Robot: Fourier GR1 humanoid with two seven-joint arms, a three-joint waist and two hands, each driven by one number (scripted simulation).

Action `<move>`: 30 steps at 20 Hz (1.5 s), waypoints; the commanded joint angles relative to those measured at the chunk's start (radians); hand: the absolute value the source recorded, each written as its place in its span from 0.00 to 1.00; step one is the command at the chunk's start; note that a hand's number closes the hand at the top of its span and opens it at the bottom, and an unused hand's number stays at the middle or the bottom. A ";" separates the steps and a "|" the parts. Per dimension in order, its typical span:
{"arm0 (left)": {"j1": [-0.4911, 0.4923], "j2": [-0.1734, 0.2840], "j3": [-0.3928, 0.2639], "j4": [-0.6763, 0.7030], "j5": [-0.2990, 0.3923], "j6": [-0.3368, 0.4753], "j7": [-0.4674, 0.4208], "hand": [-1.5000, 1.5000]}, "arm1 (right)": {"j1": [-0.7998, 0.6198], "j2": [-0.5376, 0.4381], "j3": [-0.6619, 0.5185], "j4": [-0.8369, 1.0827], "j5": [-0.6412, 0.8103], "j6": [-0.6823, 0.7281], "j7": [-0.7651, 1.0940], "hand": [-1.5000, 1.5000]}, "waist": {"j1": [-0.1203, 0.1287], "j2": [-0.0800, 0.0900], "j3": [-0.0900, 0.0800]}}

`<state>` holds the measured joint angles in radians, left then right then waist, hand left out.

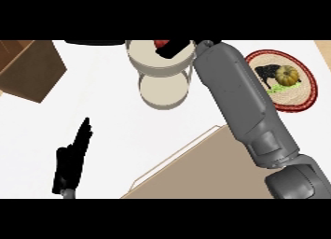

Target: Pick the bell pepper from the tray and place it in the tiered basket

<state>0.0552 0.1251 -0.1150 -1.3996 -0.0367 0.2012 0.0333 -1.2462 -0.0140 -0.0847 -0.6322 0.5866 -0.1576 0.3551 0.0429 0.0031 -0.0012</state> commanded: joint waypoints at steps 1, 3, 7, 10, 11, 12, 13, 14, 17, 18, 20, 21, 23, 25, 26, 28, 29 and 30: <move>-0.024 -0.005 -0.005 0.001 -0.008 0.001 0.024 0.50 | 0.025 0.013 -0.071 0.059 -0.133 -0.039 -0.094 0.00 | 0.001 0.010 0.002; 0.005 0.012 0.007 -0.001 0.005 -0.018 0.009 0.50 | -0.009 0.013 -0.096 0.064 -0.188 -0.076 -0.110 0.00 | 0.006 0.009 0.001; 0.003 0.008 0.012 0.017 0.004 -0.021 -0.010 0.50 | -0.006 0.014 -0.144 0.052 -0.273 -0.132 -0.198 0.00 | -0.007 0.005 0.001; 0.002 -0.003 0.021 0.054 0.012 -0.022 -0.039 0.50 | -0.028 -0.004 -0.189 0.038 -0.241 -0.244 -0.245 0.00 | -0.014 0.008 0.000; 0.008 0.001 0.029 0.036 0.008 -0.007 -0.025 0.50 | -0.018 -0.021 -0.197 -0.004 -0.241 -0.275 -0.205 0.00 | -0.027 0.001 0.001; -0.001 -0.013 0.013 0.031 -0.009 0.010 -0.004 0.50 | -0.001 -0.051 -0.208 -0.006 -0.244 -0.277 -0.207 0.00 | -0.032 0.000 0.001; -0.002 -0.005 0.034 0.041 0.004 0.006 -0.020 0.50 | -0.014 -0.081 -0.215 -0.035 -0.239 -0.296 -0.162 0.00 | -0.042 -0.004 0.001; 0.020 0.000 0.024 0.012 -0.001 0.005 -0.016 0.50 | 0.014 -0.121 -0.224 -0.040 -0.235 -0.297 -0.157 0.00 | -0.044 -0.006 0.001; 0.037 -0.010 0.021 0.013 0.002 0.004 -0.018 0.50 | 0.059 -0.201 -0.258 -0.093 -0.259 -0.277 -0.107 0.00 | -0.057 -0.010 0.001; 0.012 -0.027 0.027 0.028 -0.005 0.032 0.003 0.50 | 0.139 -0.214 -0.252 -0.137 -0.266 -0.243 -0.134 0.00 | -0.072 -0.013 0.002; 0.055 -0.008 0.039 0.054 0.007 0.002 -0.051 0.50 | 0.175 -0.247 -0.267 -0.216 -0.303 -0.190 -0.067 0.00 | -0.076 -0.016 0.001; 0.072 0.000 0.041 -0.011 0.014 0.006 -0.020 0.50 | 0.182 -0.321 -0.301 -0.194 -0.315 -0.166 -0.074 0.00 | -0.062 -0.012 0.002; 0.060 -0.004 0.048 0.023 0.017 0.002 -0.036 0.50 | 0.254 -0.370 -0.314 -0.288 -0.362 -0.068 -0.046 0.00 | -0.080 -0.016 0.001; 0.055 -0.008 0.026 -0.017 -0.011 0.022 0.004 0.50 | 0.310 -0.459 -0.370 -0.298 -0.419 0.016 -0.092 0.00 | -0.068 -0.011 0.002; 0.016 0.008 0.050 -0.013 0.008 0.006 0.019 0.50 | 0.368 -0.441 -0.356 -0.368 -0.427 0.027 -0.069 0.00 | -0.070 -0.012 0.002; 0.075 0.007 0.049 -0.026 0.005 0.011 -0.025 0.50 | 0.454 -0.521 -0.418 -0.378 -0.500 0.146 -0.107 0.00 | -0.073 -0.012 0.002; 0.057 -0.020 0.025 0.014 -0.019 0.028 -0.032 0.50 | 0.473 -0.561 -0.432 -0.388 -0.517 0.187 -0.108 0.00 | -0.072 -0.009 0.002; 0.056 -0.006 0.038 -0.038 0.015 0.003 0.022 0.50 | 0.512 -0.579 -0.442 -0.433 -0.537 0.221 -0.083 0.00 | -0.072 -0.012 0.002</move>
<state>0.1102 0.1182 -0.0775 -1.4082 -0.0348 0.2147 0.0208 -0.8601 -0.4968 -0.4728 -0.9781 0.1286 -0.0725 0.2659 -0.0284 -0.0087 0.0005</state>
